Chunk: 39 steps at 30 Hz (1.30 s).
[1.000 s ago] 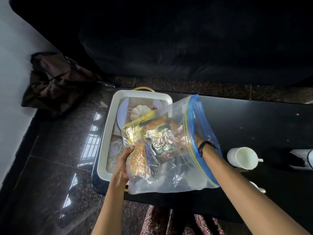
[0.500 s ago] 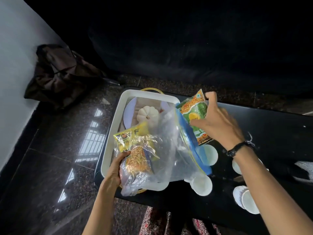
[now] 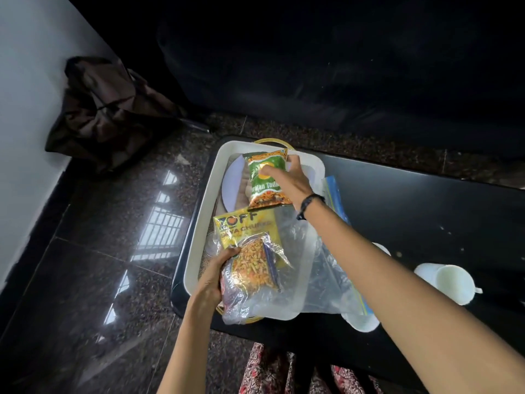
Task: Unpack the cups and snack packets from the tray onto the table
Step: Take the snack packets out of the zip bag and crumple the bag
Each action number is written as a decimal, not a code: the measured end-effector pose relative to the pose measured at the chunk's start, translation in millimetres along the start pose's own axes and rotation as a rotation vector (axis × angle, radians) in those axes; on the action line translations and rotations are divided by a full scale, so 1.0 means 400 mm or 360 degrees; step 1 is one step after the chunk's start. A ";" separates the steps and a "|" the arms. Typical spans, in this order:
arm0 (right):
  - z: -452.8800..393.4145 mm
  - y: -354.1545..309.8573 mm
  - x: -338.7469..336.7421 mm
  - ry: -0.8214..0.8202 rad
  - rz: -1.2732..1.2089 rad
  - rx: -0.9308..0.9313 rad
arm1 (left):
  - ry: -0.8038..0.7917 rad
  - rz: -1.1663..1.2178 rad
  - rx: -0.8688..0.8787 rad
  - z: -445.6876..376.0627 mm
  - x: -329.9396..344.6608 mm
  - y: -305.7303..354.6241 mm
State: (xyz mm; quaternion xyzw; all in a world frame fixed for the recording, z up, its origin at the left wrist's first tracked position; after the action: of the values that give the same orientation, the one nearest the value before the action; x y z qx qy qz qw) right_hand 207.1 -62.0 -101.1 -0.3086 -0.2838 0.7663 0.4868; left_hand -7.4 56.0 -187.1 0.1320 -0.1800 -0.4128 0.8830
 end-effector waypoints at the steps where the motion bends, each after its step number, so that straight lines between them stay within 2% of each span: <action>1: -0.023 0.013 0.019 0.0046 -0.0038 0.0083 | -0.0022 0.0005 -0.0014 0.000 0.002 -0.002; 5: -0.070 0.041 0.074 0.0251 -0.0033 0.0249 | -0.0062 0.0015 -0.0066 0.004 -0.005 -0.015; 8: -0.079 0.026 0.098 0.0325 0.0082 0.0132 | -0.0036 0.0014 -0.0089 0.000 -0.016 -0.025; 13: -0.065 0.006 0.090 0.0256 0.0450 -0.0083 | 0.0019 -0.0020 -0.0094 -0.005 -0.007 -0.029; 17: 0.030 -0.025 -0.012 0.0343 0.0297 -0.0422 | -0.0004 0.0060 -0.0116 0.002 0.017 -0.028; 21: 0.182 -0.025 -0.185 0.0658 0.0403 -0.0733 | -0.0055 0.0147 -0.0167 0.019 0.045 -0.032; 23: 0.242 0.007 -0.279 0.0848 0.0442 -0.0721 | -0.0053 0.0124 -0.0163 0.027 0.055 -0.031; 25: 0.273 0.063 -0.367 0.0958 0.0371 -0.0569 | -0.0058 0.0088 -0.0143 0.033 0.068 -0.033; 27: 0.277 0.134 -0.423 0.0837 0.0094 -0.0301 | -0.0075 0.0110 -0.0141 0.040 0.085 -0.041; 29: 0.277 0.192 -0.425 0.0516 -0.0170 -0.0018 | -0.0101 0.0137 -0.0126 0.046 0.100 -0.049; 31: 0.278 0.226 -0.403 0.0173 -0.0195 0.0142 | -0.0139 0.0137 -0.0114 0.052 0.119 -0.055; 32: 0.281 0.229 -0.395 0.0083 -0.0152 0.0153 | -0.0161 0.0123 -0.0113 0.056 0.129 -0.059; 33: 0.286 0.218 -0.395 0.0081 -0.0105 0.0103 | -0.0179 0.0109 -0.0102 0.060 0.139 -0.060; 34: 0.293 0.193 -0.409 0.0189 -0.0015 -0.0017 | -0.0194 0.0099 -0.0091 0.062 0.147 -0.062; 37: 0.333 0.073 -0.462 0.0662 0.0327 -0.0566 | -0.0231 0.0154 -0.0057 0.063 0.164 -0.069; 39: 0.350 0.034 -0.454 0.0604 0.0331 -0.0725 | -0.0299 0.0252 -0.0071 0.067 0.176 -0.076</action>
State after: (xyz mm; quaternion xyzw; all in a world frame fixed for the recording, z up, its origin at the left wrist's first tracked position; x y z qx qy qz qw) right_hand 155.3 -253.1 15.3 -0.5746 -0.3191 0.6575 0.3684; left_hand 2.2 -20.1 -159.8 0.0584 -0.2625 -0.3562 0.8949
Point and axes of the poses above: each hand's wrist, its own z-axis away from the middle knuckle, its own x-axis out of the palm, y = z × x, the point moved 8 cm from there along -z, towards the middle knuckle, and after that the axes turned 2 degrees about y, right-handed, at the moved point
